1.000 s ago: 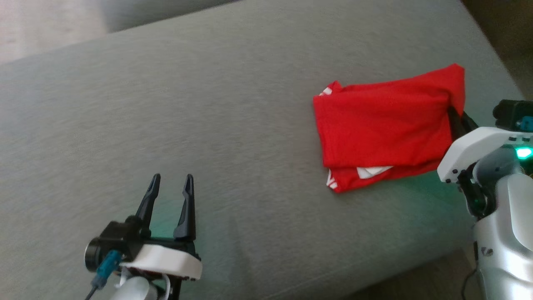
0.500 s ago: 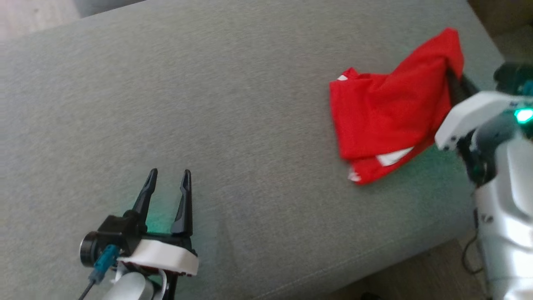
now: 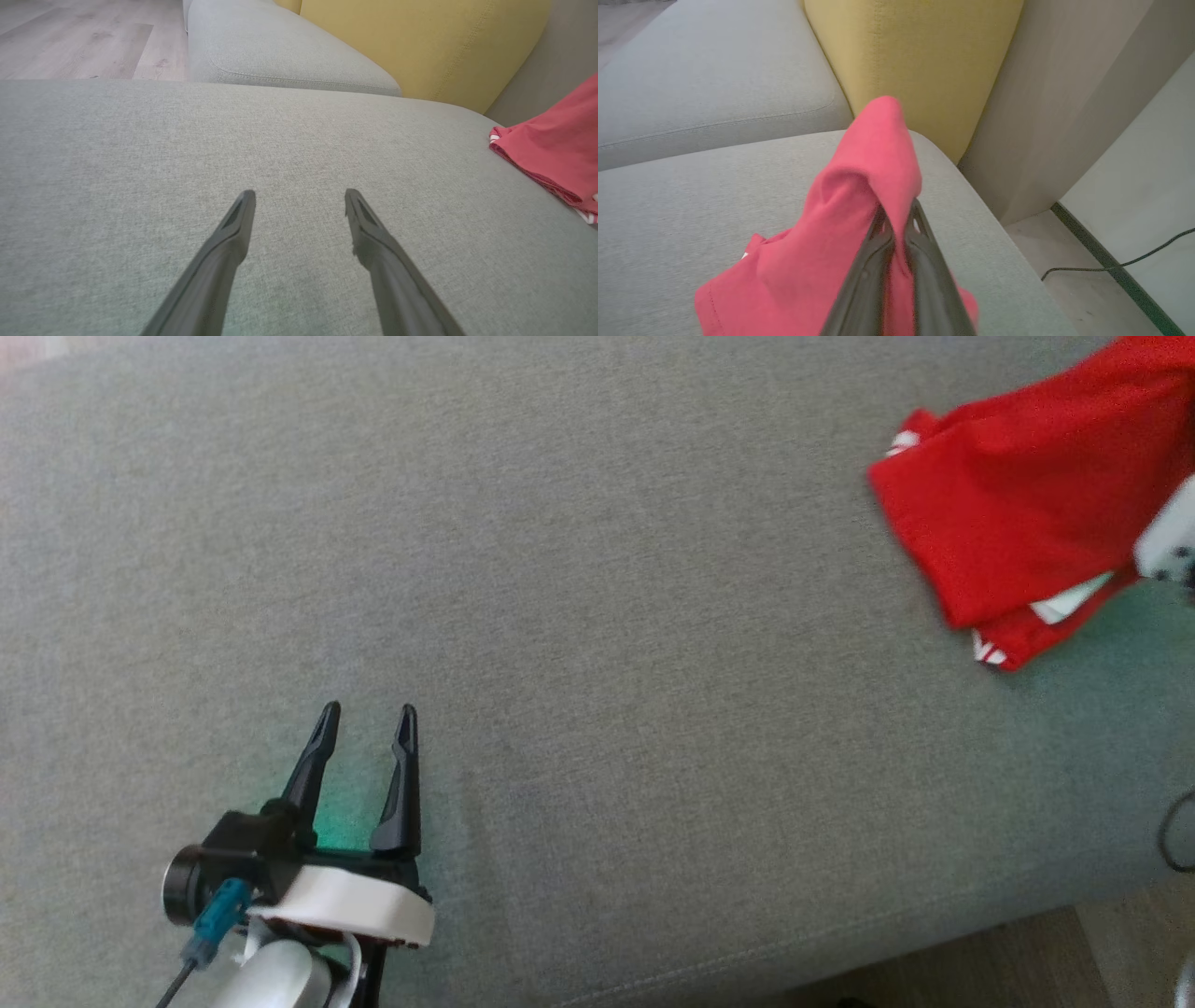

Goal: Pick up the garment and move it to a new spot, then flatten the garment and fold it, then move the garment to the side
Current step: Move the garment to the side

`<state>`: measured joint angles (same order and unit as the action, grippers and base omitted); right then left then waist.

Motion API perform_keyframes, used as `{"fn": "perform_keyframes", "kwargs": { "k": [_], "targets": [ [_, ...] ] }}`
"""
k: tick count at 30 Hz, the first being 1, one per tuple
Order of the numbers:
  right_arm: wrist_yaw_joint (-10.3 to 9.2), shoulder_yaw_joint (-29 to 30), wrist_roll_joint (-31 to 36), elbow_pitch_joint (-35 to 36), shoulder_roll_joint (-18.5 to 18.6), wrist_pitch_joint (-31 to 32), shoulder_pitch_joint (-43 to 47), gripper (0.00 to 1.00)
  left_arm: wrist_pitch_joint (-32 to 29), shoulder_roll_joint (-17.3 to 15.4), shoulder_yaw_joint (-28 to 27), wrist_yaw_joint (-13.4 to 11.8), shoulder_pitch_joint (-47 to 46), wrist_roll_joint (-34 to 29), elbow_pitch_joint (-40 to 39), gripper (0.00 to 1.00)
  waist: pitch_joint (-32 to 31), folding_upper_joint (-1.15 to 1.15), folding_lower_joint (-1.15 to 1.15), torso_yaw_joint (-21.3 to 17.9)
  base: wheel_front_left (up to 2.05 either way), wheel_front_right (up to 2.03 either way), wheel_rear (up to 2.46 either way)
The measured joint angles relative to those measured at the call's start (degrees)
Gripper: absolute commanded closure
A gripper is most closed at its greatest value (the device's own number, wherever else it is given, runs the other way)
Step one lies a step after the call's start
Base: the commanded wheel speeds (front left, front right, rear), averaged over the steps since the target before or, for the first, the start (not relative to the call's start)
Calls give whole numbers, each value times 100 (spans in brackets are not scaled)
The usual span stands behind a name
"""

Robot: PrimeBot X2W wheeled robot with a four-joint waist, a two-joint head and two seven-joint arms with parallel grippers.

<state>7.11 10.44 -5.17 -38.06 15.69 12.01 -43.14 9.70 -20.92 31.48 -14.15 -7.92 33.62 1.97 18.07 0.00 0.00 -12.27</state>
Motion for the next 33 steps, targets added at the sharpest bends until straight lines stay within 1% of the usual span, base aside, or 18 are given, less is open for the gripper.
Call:
{"fn": "perform_keyframes", "kwargs": {
  "k": [3,4,5,6,10,14,21,23,28,33],
  "targets": [
    [0,236,162,-156,159,-124,1,100,-7,-9,0,-7,1,0,-37,0,58,0,0,44,0,0,0],
    [0,314,246,-182,180,-196,1,85,-8,-14,-1,-21,1,0,-43,0,71,0,0,44,0,0,0],
    [0,372,314,-203,193,-256,1,53,-10,-21,-1,-55,1,0,-55,0,81,0,0,38,0,0,0],
    [0,411,370,-229,196,-302,1,0,-11,-24,-2,-56,1,0,-59,0,87,0,0,28,0,0,0],
    [0,559,485,-349,94,-470,1,0,-30,-35,1,-57,1,0,-64,0,90,0,0,-31,0,0,0],
    [0,552,579,-356,2,-647,0,0,-63,-34,10,-57,0,0,-60,0,53,0,0,-58,0,0,0],
    [0,27,499,-242,-175,-761,16,0,-45,-15,16,-55,5,29,33,0,-218,0,0,18,0,0,0],
    [0,-269,412,-89,-257,-808,88,0,7,24,16,-55,25,118,134,0,-418,0,-1,105,0,0,0],
    [0,-637,260,225,-310,-917,557,0,131,136,0,-54,235,283,301,0,-836,0,-1,314,0,0,0],
    [0,-746,148,528,-631,-1002,1329,0,210,175,-42,-55,606,443,488,0,-1330,0,-1,578,0,0,0]
  ]
}}
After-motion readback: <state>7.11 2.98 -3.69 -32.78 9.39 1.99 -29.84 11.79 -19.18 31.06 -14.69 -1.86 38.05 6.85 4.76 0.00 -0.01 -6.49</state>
